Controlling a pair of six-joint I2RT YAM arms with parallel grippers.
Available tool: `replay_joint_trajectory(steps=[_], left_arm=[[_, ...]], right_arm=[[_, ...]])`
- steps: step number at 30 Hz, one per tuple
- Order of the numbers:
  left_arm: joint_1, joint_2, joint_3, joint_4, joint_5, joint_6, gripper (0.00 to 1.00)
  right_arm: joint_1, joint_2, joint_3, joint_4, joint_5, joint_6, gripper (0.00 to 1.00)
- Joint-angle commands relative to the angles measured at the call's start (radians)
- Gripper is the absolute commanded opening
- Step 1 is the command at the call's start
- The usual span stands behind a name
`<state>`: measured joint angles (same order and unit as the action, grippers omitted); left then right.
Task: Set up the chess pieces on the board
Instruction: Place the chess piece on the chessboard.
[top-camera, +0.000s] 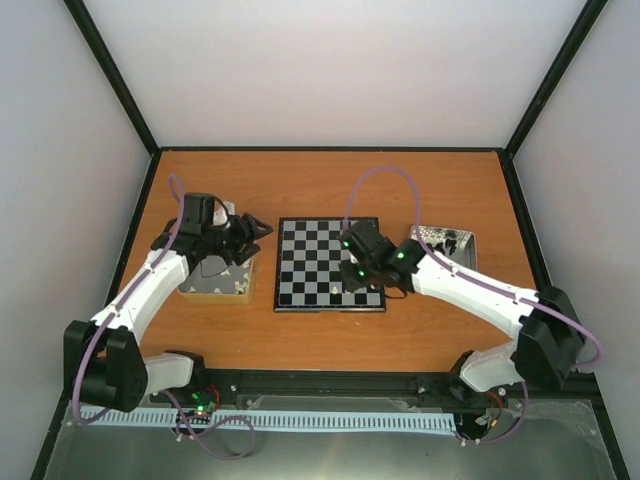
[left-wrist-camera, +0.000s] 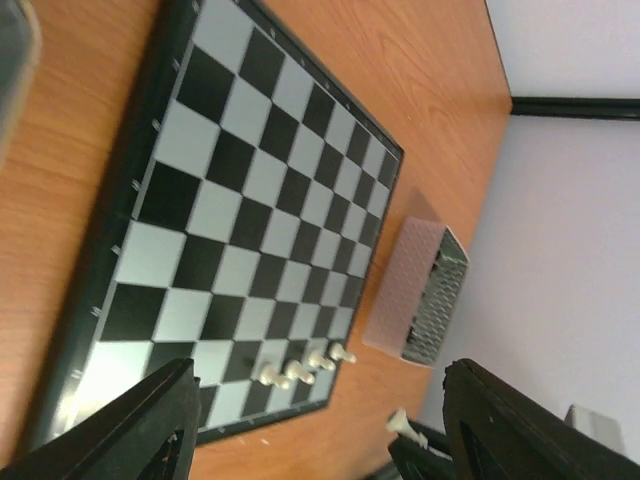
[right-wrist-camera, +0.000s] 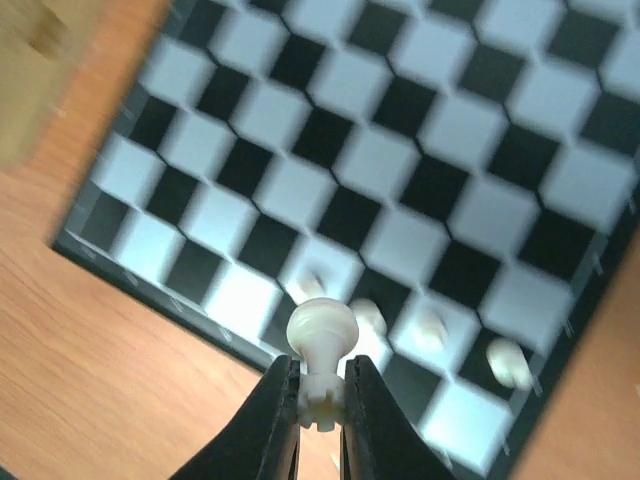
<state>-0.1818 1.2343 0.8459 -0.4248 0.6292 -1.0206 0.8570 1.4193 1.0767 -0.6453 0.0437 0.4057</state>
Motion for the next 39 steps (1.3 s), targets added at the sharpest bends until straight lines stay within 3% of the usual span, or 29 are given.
replay_joint_trajectory(steps=[1, 7, 24, 39], left_arm=[[-0.004, -0.004, 0.073, -0.119, -0.164, 0.173, 0.67], [-0.004, 0.037, 0.072, -0.109, -0.143, 0.195, 0.67], [-0.003, 0.068, 0.086, -0.101, -0.137, 0.206, 0.66], [-0.001, 0.065, 0.090, -0.117, -0.156, 0.200, 0.66]], right_arm=[[-0.017, -0.073, -0.104, -0.256, 0.062, 0.124, 0.04], [-0.048, -0.095, -0.198, -0.275, 0.015, 0.209, 0.04], [-0.106, 0.075, -0.201, -0.085, 0.010, 0.135, 0.04], [-0.118, 0.093, -0.175, -0.160, -0.032, 0.109, 0.10]])
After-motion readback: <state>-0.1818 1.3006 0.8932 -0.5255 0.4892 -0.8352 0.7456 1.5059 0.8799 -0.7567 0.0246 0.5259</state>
